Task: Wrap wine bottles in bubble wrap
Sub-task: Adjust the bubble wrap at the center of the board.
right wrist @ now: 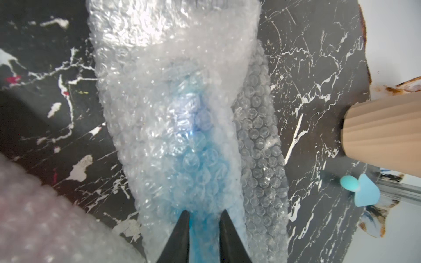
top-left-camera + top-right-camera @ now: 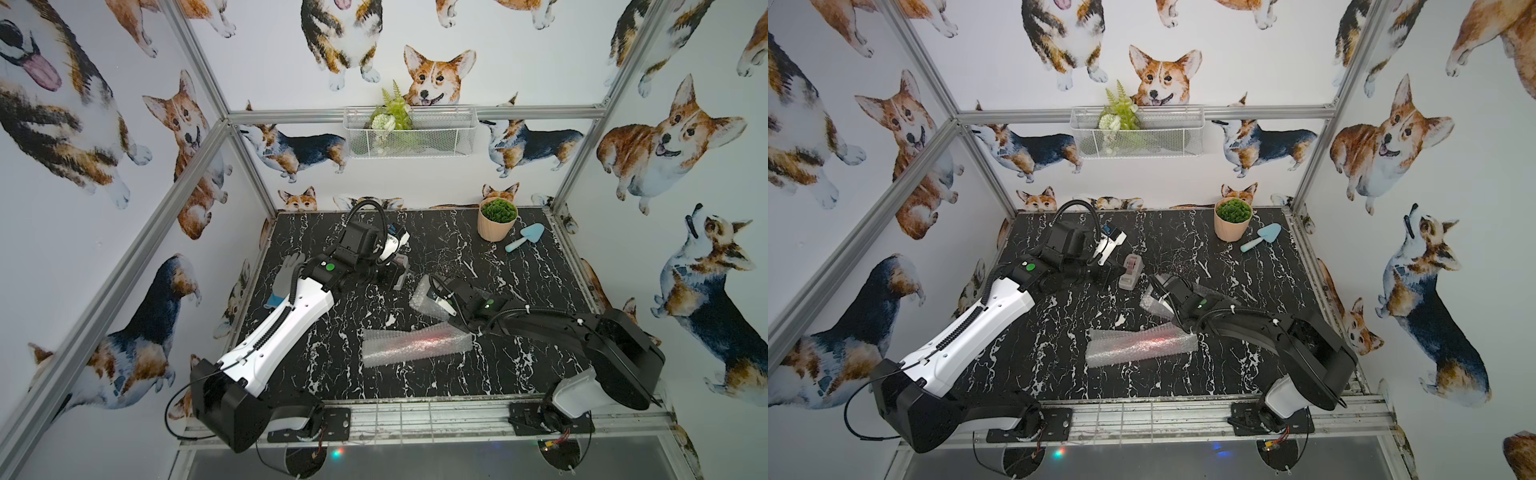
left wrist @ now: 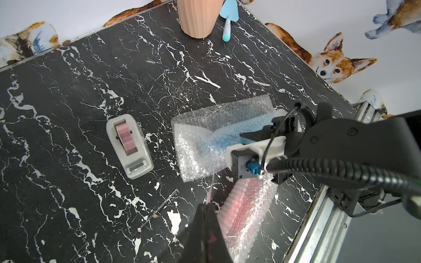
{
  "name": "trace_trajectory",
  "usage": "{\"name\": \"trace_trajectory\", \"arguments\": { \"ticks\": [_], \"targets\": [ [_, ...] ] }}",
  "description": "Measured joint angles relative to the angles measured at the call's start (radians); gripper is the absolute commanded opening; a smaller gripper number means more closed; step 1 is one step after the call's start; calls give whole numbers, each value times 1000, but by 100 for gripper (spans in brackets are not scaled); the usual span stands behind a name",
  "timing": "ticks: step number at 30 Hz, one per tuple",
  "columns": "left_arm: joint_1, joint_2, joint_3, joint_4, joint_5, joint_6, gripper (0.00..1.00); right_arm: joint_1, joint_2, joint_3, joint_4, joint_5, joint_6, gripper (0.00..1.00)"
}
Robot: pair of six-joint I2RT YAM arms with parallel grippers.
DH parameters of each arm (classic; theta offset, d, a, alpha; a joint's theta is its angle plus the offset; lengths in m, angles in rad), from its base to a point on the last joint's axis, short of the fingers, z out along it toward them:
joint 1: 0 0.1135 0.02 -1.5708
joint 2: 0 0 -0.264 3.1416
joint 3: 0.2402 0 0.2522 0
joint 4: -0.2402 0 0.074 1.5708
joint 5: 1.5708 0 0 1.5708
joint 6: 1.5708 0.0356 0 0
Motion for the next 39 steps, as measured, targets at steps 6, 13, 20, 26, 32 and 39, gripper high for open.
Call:
{"name": "trace_trajectory", "arguments": {
  "ticks": [6,13,20,26,32,39],
  "targets": [
    [7,7,-5,3,21,6,0,-106,-83,31,-144,-231,38,69],
    [9,19,-4,5,42,6,0,-285,-206,52,-243,-454,102,100],
    [9,19,-5,6,61,6,0,-517,-107,169,-298,-753,134,100],
    [9,19,-4,2,67,6,0,-633,184,370,-413,-882,106,100],
    [9,18,-4,-7,66,16,0,-694,391,530,-504,-938,64,100],
    [9,22,-8,-21,68,29,0,-711,575,633,-607,-1028,-7,100]
  ]
}}
